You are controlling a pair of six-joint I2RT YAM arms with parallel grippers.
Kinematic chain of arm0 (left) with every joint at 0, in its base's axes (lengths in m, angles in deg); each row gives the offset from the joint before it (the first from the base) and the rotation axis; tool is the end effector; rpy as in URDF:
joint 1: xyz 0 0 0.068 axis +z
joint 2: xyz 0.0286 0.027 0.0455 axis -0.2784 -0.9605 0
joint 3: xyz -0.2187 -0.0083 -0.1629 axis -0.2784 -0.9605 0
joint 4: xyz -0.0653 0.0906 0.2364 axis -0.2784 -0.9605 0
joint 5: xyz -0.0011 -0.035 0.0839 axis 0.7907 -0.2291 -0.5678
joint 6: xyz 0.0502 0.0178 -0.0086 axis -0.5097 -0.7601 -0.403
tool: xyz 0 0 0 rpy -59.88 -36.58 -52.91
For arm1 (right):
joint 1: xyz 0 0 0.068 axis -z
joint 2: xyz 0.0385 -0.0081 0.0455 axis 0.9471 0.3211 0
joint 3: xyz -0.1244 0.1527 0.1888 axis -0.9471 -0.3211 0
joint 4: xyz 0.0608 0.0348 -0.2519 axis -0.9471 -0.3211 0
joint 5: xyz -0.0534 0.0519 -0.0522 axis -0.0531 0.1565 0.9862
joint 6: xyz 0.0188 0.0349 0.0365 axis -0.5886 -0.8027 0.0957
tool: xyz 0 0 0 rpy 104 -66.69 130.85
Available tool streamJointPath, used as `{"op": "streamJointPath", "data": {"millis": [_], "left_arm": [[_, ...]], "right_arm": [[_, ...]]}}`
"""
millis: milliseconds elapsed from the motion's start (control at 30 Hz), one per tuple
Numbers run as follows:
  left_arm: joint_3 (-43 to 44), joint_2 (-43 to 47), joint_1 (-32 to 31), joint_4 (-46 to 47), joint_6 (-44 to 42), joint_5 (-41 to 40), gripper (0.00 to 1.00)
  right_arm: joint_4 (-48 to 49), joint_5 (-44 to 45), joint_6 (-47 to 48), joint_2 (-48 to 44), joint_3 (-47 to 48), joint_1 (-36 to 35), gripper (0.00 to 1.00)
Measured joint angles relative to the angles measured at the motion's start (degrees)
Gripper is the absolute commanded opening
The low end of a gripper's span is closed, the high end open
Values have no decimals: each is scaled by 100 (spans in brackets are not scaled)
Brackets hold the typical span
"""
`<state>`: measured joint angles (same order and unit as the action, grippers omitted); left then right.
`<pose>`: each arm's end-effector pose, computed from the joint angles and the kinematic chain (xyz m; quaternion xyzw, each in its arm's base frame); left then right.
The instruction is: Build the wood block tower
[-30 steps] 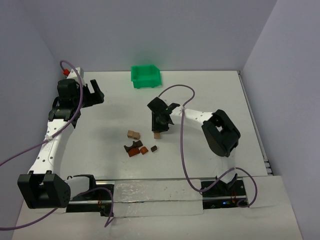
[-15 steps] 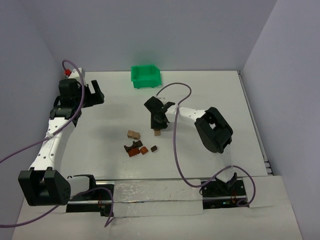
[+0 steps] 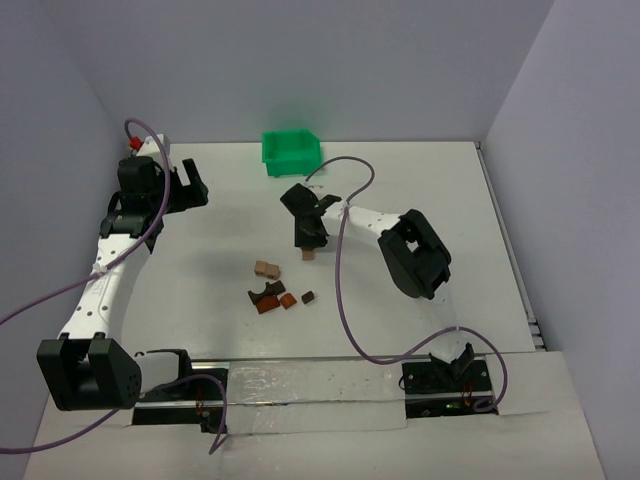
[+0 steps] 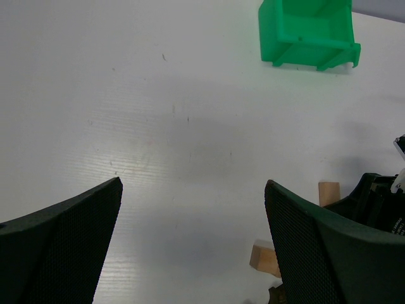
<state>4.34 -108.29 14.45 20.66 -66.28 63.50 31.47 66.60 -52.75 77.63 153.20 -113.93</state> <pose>0.2778 -0.0101 0.3390 -0.0693 0.8537 -0.0855 0.5091 0.3391 0.3023 0.1611 -0.0167 0.9681 0.0700 0.2400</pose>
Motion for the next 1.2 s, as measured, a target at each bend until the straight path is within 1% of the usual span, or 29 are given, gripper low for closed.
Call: {"op": "streamJointPath", "data": {"millis": [200, 400, 433, 500, 533, 567, 700, 733, 800, 933, 1033, 1133, 1200], "left_arm": [[-8, -13, 0, 33, 0, 0, 99], [-17, -18, 0, 36, 0, -7, 99], [-17, -18, 0, 36, 0, -13, 99], [-17, -18, 0, 36, 0, -38, 99], [-17, -18, 0, 36, 0, -56, 99], [-17, -18, 0, 36, 0, -79, 99], [-17, -18, 0, 36, 0, -140, 99], [-17, -18, 0, 36, 0, -151, 99], [-17, -18, 0, 36, 0, -162, 99], [-17, -21, 0, 36, -6, -196, 99], [-17, -24, 0, 30, -38, -166, 99], [-16, -24, 1, 15, -104, 83, 99], [-13, -22, 0, -7, -117, 273, 99]], "right_arm": [[-67, -2, 9, 88, 143, 19, 12], [-93, -21, 26, 111, 179, 24, 24], [-94, -32, 30, 112, 181, 28, 27], [-95, -56, 38, 113, 182, 37, 41], [-95, -68, 43, 113, 182, 41, 42], [-95, -83, 44, 113, 182, 44, 48], [-65, -124, 61, 115, 195, 44, 65], [-59, -151, 67, 115, 205, 44, 66], [-43, -173, 60, 124, 216, 44, 77], [-23, -199, 53, 126, 239, 44, 82], [-5, -250, 84, 115, 231, 43, 92], [37, -371, 232, -27, 45, 28, 99], [63, -462, 381, -159, -118, 16, 100]]}}
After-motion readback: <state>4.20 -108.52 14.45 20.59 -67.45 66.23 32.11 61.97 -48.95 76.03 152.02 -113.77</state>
